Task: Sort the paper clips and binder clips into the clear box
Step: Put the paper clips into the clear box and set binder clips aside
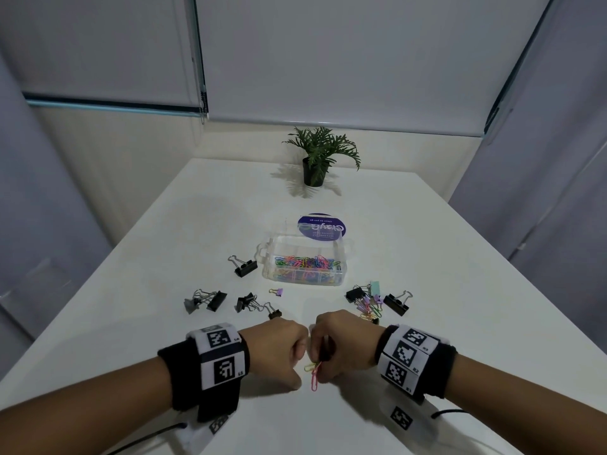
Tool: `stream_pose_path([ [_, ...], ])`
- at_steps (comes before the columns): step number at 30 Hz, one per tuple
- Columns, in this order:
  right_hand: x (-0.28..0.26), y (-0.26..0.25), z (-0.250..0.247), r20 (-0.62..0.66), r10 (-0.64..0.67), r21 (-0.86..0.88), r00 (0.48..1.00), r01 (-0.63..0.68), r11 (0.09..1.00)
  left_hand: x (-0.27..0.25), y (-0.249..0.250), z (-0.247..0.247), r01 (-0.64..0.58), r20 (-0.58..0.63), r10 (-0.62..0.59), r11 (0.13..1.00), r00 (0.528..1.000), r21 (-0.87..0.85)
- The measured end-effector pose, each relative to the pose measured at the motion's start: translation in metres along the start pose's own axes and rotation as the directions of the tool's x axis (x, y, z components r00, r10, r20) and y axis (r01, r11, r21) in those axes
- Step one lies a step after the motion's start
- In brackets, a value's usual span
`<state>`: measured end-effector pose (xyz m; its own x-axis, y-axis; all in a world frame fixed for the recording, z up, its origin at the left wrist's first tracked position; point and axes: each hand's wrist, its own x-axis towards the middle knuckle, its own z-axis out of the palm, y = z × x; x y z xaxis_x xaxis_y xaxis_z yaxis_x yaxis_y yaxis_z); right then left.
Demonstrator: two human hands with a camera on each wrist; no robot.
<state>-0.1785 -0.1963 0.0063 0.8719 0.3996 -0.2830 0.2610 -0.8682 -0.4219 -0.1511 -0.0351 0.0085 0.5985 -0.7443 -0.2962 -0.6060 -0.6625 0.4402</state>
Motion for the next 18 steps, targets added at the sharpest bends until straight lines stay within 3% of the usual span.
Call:
stream_pose_path([
  [6,0.002,0.000,0.001,0.032,0.012,-0.106,0.999,-0.009,0.994,-0.001,0.006,0.004,0.009,-0.038,-0.009,1.000,0.999,0.003],
  [15,0.002,0.020,-0.021,-0.064,0.216,0.087,0.974,-0.210,0.974,0.007,0.011,0.013,0.007,-0.105,-0.010,1.000,0.994,-0.029],
  [18,0.007,0.024,-0.036,-0.118,0.285,0.246,0.951,-0.250,0.937,0.019,0.012,0.011,0.007,-0.166,-0.024,0.995,0.986,-0.102],
])
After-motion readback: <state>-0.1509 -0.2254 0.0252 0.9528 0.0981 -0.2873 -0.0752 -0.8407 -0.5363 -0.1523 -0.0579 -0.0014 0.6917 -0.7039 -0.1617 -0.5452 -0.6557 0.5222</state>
